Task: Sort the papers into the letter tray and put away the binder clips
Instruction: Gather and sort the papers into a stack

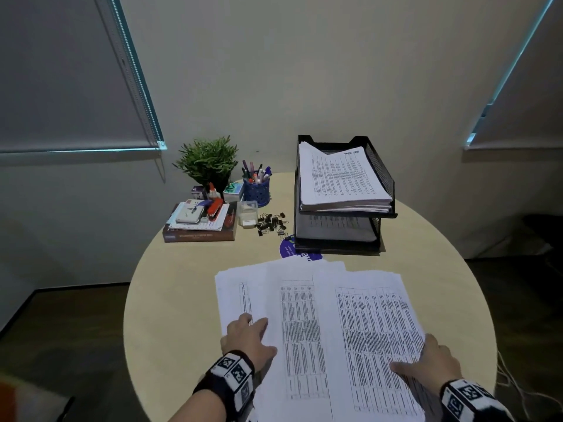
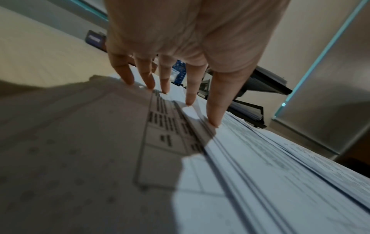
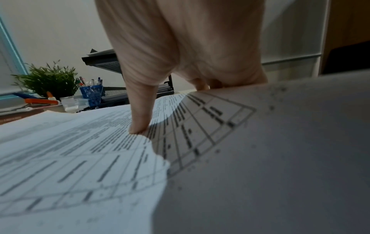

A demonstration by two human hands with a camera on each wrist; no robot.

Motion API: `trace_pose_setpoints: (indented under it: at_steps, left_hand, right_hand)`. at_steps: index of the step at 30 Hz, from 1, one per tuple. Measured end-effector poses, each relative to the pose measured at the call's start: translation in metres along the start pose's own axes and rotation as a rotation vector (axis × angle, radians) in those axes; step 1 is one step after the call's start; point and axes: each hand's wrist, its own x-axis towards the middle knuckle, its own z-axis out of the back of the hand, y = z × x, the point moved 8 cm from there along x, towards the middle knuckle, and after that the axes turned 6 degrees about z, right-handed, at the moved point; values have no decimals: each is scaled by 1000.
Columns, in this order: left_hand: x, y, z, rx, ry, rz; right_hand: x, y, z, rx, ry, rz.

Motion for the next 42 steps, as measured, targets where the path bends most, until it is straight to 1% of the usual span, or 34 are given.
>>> trace_pose_setpoints:
  at_steps: [2,5,7,9,11,13,15,18,20,22,25,26,28,31,34,36,39,41,42]
  left_hand:
    - [-6,-9,-9,36,61,-20]
    - [-10,-16,-15,-1,130,-27]
    - [-9,-19,-13,2,133,-17]
    - [-6,-18,-10,10,117,23]
    - [-5,-16,-12,15,107,72]
    - [-7,-17,-18,69,134,74]
    - [-10,-25,-27,141,178,9]
    - [-14,-41,-36,195,224,-145]
    - [-13,-44,-35,150,218,-163]
    - [-8,-35,-30,98,167,-77]
    - [-1,-5,-22,52,100,140]
    - [0,4,-19,52,92,181]
    - [0,14,-13,34,61,215]
    - [3,21,1,-82,-14,237]
    - [7,22,12,-290,-13,286]
    - [12,20,13,-441,28,329]
    - [17,12,1,-724,140,366]
    - [18,6,-2,-825,171,372]
    - [16,4,-2,-835,182,388]
  right_hand:
    - [-2,-4,0,28,-38,-16]
    - [-5,-3,-1,52,-46,-13]
    - [-4,-4,-2,72,-48,-21]
    - [1,-8,0,129,-82,-40]
    - [6,-9,3,159,-74,-62]
    - [9,-7,3,184,-58,-65]
    - [12,0,0,216,-51,-36]
    - [14,16,-5,252,-43,4]
    - [13,25,-10,231,-26,2]
    - [9,30,-12,150,-33,-22]
    - [7,32,-14,82,-54,-46]
    - [6,31,-13,70,-61,-52]
    - [4,30,-11,51,-81,-67]
    - [3,32,-12,43,-103,-62]
    - [1,39,-13,58,-107,-54]
    - [-1,46,-14,47,-97,-45]
    - [-4,61,-19,10,-76,-31]
    - [-5,68,-22,-6,-71,-45]
    - [-6,70,-22,-7,-75,-54]
